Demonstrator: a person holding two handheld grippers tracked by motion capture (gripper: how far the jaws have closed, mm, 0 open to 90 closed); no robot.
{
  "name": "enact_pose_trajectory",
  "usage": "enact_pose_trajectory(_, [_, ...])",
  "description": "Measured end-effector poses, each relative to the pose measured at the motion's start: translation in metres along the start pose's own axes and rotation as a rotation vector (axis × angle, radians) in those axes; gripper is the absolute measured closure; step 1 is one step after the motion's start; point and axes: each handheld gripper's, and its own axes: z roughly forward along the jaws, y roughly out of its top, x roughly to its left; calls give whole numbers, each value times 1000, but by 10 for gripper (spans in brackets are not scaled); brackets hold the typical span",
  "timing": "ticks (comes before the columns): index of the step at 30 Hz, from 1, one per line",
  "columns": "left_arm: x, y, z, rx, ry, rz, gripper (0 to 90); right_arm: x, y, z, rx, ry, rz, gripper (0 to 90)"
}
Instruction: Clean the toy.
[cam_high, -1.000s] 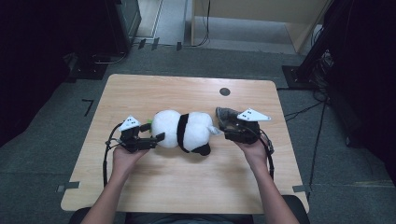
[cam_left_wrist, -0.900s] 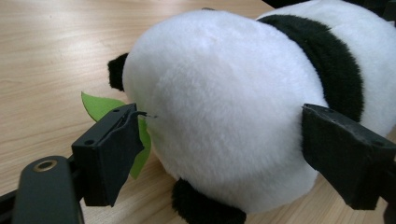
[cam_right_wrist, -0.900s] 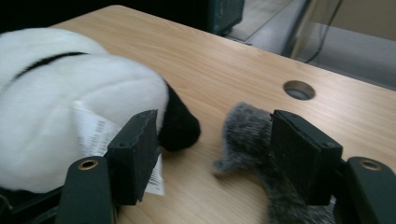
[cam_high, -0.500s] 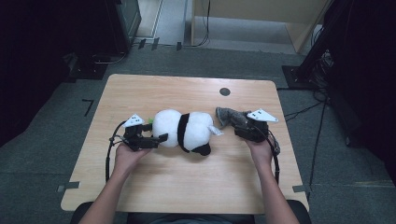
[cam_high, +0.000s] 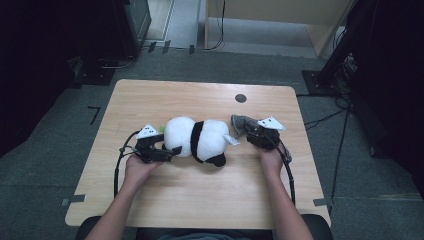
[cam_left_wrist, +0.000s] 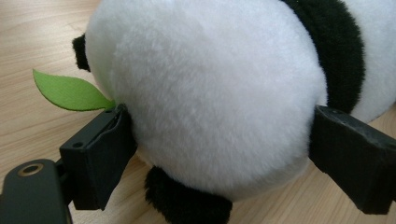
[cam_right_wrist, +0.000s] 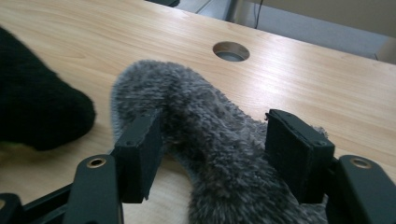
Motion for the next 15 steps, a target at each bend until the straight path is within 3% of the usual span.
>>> enact_pose_trajectory(3, [-1,0,0,-4,2,0,93,-2,-6,8,21,-24,10,424])
enact_pose_trajectory(6, [-1,0,1,-7,3,2,94,-2,-11,14,39,-59,-20,481])
enact_pose_trajectory(7, [-1,0,1,-9,2,2,95,-1,-12,15,40,-80,-42,547])
enact_pose_trajectory(9, [-1,0,1,-13,0,3,101,1,-15,18,29,-100,-86,571])
enact_pose_trajectory(11, [-1,0,2,-15,-1,3,102,2,-17,20,41,-112,-95,587])
enact_pose_trajectory(13, [-1,0,2,-17,-3,4,102,1,-16,21,64,-104,-79,609])
enact_pose_trajectory(15, [-1,0,2,-19,-4,6,102,-3,-16,23,96,-71,-19,633])
